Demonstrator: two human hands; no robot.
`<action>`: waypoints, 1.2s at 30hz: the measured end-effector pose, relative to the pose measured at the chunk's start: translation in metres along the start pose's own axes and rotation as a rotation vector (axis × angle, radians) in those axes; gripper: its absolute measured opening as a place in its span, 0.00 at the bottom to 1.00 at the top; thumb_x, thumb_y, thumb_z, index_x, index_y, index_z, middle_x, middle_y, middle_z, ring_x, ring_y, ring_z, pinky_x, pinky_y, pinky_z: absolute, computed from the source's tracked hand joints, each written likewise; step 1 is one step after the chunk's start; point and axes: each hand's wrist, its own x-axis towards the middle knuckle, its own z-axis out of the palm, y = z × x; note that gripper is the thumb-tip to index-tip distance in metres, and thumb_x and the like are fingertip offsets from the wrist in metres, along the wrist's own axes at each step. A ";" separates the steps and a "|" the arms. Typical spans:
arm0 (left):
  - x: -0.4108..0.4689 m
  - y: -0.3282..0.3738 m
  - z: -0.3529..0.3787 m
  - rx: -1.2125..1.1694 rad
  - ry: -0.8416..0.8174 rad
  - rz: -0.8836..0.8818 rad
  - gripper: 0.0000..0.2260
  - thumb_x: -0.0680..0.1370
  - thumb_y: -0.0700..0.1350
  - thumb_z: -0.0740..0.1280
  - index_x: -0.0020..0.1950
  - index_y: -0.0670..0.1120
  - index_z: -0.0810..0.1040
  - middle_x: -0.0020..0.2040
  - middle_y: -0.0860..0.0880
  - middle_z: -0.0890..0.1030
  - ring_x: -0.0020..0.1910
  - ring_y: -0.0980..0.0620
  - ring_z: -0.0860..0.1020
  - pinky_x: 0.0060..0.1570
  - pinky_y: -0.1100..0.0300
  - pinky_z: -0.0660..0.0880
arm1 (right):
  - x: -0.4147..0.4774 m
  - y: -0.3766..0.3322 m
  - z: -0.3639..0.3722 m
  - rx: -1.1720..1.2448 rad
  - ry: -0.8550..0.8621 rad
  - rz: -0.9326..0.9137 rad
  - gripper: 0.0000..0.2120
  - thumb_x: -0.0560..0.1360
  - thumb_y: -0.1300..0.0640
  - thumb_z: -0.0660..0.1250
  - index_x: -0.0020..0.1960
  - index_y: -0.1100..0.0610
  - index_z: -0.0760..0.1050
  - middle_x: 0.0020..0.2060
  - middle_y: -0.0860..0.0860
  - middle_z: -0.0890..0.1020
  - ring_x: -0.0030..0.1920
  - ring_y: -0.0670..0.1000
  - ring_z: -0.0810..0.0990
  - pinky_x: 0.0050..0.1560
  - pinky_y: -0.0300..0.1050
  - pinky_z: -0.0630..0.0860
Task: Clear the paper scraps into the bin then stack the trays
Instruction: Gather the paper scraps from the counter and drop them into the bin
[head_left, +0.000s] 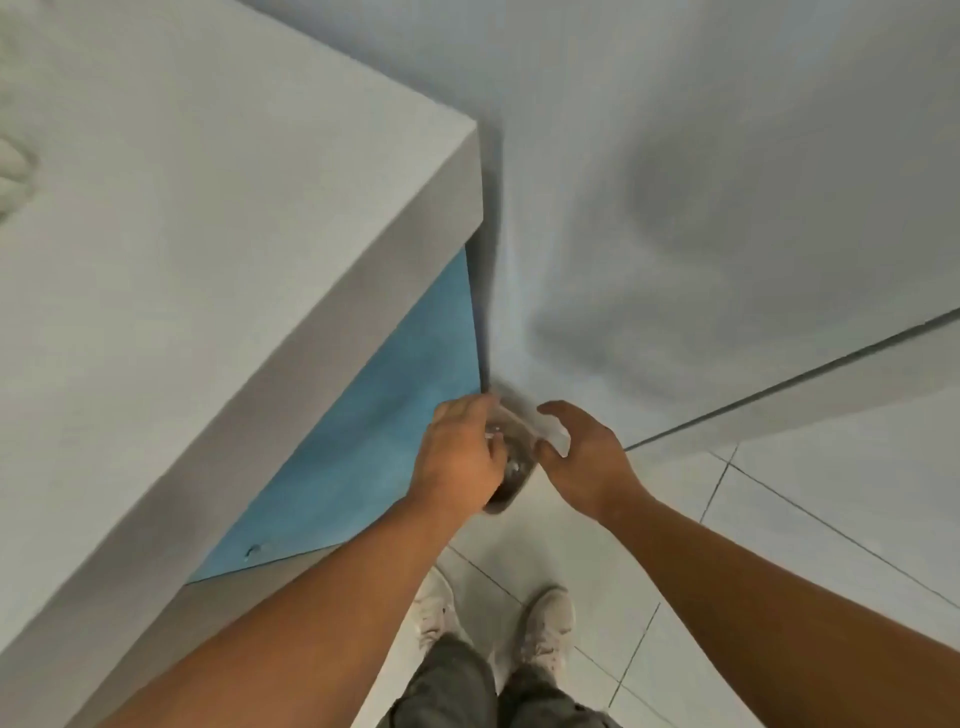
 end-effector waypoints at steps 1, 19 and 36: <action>-0.005 0.012 -0.016 -0.003 0.009 0.022 0.18 0.78 0.47 0.66 0.68 0.54 0.72 0.63 0.52 0.76 0.66 0.51 0.71 0.63 0.56 0.72 | -0.008 -0.013 -0.015 0.018 0.018 -0.013 0.16 0.77 0.56 0.66 0.65 0.51 0.73 0.61 0.50 0.78 0.61 0.52 0.76 0.57 0.37 0.67; -0.128 0.076 -0.248 -0.123 0.542 0.109 0.21 0.79 0.53 0.67 0.71 0.53 0.70 0.68 0.56 0.73 0.68 0.58 0.67 0.66 0.66 0.64 | -0.098 -0.221 -0.103 0.087 0.052 -0.598 0.15 0.77 0.60 0.67 0.64 0.52 0.75 0.61 0.41 0.75 0.63 0.40 0.71 0.60 0.19 0.57; -0.284 -0.130 -0.326 0.050 0.700 -0.414 0.15 0.80 0.51 0.66 0.66 0.51 0.77 0.65 0.52 0.78 0.65 0.51 0.72 0.64 0.62 0.66 | -0.147 -0.376 0.093 -0.174 -0.354 -0.922 0.17 0.79 0.54 0.65 0.68 0.52 0.73 0.66 0.47 0.75 0.67 0.47 0.72 0.66 0.34 0.63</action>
